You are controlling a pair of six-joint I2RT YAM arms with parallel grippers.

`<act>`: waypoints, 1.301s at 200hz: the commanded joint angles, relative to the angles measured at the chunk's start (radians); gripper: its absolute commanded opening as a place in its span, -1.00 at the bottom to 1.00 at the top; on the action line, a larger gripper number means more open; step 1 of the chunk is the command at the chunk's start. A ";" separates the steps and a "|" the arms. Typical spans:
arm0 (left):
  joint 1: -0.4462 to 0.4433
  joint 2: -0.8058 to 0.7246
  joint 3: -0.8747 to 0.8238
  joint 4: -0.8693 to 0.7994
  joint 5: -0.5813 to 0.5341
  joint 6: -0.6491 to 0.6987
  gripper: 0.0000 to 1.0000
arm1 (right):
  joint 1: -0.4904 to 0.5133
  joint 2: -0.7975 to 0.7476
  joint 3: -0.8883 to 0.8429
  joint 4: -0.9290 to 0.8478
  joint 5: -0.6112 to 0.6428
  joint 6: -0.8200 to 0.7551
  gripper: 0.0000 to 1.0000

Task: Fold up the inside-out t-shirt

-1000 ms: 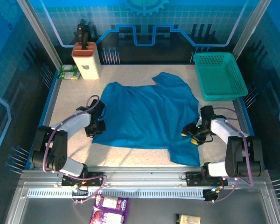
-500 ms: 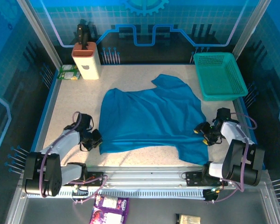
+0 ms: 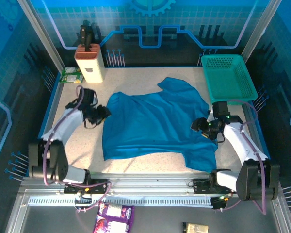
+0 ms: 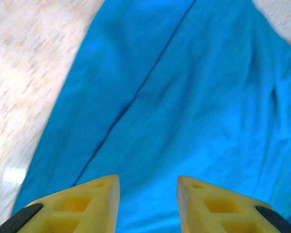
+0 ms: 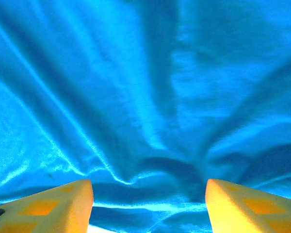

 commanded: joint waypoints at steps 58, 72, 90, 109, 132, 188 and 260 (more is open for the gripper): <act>-0.033 0.575 0.599 -0.013 0.095 0.067 -0.12 | 0.198 0.172 0.103 0.008 0.036 0.044 0.24; -0.034 0.643 0.670 -0.015 0.130 0.051 -0.08 | 0.210 0.187 0.101 0.018 0.038 0.054 0.24; -0.035 0.703 0.729 -0.011 0.134 0.026 -0.07 | 0.224 0.199 0.100 0.025 0.041 0.061 0.24; -0.037 0.744 0.786 -0.039 0.088 0.026 -0.07 | 0.230 0.205 0.099 0.026 0.047 0.067 0.24; -0.039 0.799 0.872 -0.110 0.053 0.046 -0.07 | 0.234 0.200 0.098 0.024 0.054 0.070 0.24; -0.047 0.875 0.953 -0.164 0.074 0.045 -0.16 | 0.235 0.187 0.085 0.022 0.064 0.081 0.24; -0.055 0.918 1.034 -0.242 -0.032 0.071 -0.08 | 0.246 0.167 0.085 0.020 0.073 0.097 0.24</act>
